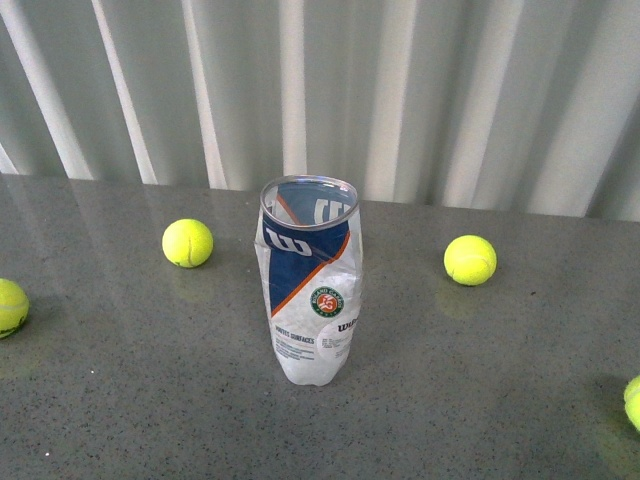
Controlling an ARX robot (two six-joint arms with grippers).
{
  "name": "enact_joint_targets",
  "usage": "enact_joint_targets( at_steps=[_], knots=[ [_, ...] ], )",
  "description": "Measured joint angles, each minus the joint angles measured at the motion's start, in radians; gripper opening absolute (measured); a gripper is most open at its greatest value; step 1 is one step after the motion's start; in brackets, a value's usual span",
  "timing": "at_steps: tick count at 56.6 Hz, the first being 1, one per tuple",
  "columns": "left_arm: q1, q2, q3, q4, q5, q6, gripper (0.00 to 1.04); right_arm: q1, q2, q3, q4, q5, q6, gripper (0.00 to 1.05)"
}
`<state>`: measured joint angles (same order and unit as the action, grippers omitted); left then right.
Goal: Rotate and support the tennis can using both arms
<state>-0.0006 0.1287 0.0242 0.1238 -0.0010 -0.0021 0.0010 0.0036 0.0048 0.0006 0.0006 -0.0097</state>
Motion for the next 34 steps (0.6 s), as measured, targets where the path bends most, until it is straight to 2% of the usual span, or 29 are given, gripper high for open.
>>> enact_joint_targets(
  at_steps=[3, 15, 17, 34],
  knots=[
    [0.0, -0.076, 0.0, -0.103, 0.0, 0.0, 0.04, 0.0, 0.0, 0.0, 0.0, 0.0, 0.0, 0.98],
    [0.0, -0.125, 0.0, -0.122, 0.001, 0.0, 0.04, 0.0, 0.0, 0.0, 0.0, 0.0, 0.0, 0.98],
    [0.0, -0.125, 0.0, -0.122, 0.001, 0.0, 0.07, 0.0, 0.0, 0.0, 0.0, 0.0, 0.0, 0.98],
    [0.0, -0.125, 0.0, -0.122, 0.001, 0.0, 0.67, 0.0, 0.0, 0.0, 0.0, 0.0, 0.0, 0.98]
  ],
)
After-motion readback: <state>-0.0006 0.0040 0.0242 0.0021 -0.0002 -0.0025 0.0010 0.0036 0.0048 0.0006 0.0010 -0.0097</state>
